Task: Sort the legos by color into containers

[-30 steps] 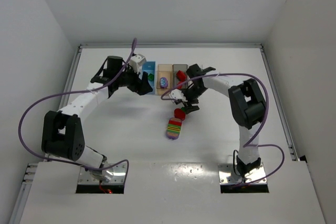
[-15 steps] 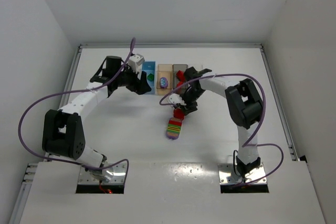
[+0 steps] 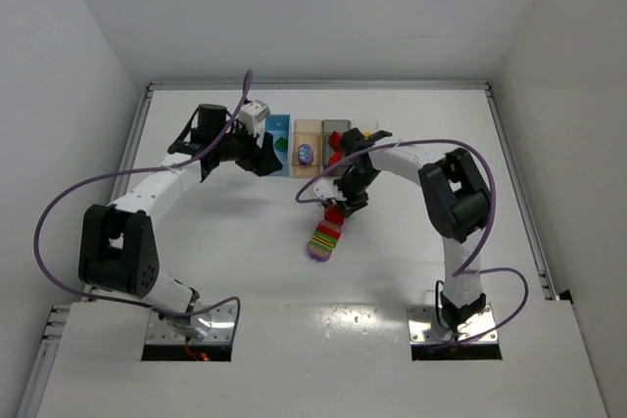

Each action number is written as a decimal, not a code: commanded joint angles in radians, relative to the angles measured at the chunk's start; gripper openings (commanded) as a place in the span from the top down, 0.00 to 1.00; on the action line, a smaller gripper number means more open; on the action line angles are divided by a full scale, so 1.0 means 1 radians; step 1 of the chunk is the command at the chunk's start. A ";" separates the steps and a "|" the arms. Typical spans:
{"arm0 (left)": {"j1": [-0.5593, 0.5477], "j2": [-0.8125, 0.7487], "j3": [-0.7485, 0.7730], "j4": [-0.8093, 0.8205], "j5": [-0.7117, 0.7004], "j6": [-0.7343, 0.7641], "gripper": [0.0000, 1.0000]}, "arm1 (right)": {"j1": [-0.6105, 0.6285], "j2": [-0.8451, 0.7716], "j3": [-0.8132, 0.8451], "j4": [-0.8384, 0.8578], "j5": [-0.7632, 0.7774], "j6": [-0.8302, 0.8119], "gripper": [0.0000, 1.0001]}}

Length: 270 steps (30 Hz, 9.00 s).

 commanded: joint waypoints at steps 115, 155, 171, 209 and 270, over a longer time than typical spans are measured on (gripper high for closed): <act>0.017 -0.016 0.042 0.290 -0.011 -0.307 0.85 | -0.067 -0.234 0.099 0.800 0.417 1.158 0.17; -0.120 0.451 0.653 0.319 0.149 -0.478 0.25 | -0.214 -0.680 -0.402 0.235 -0.126 0.367 0.15; 0.393 0.005 0.204 0.149 0.340 -0.414 0.18 | 0.040 -0.212 -0.130 -0.020 -0.290 -0.236 0.00; 0.470 -0.167 0.012 0.048 0.279 -0.328 0.18 | 0.109 0.040 0.019 -0.167 -0.230 -0.347 0.57; -0.049 0.074 -0.080 0.262 0.607 -0.410 0.68 | 0.093 -0.569 -0.221 0.508 -0.063 0.526 1.00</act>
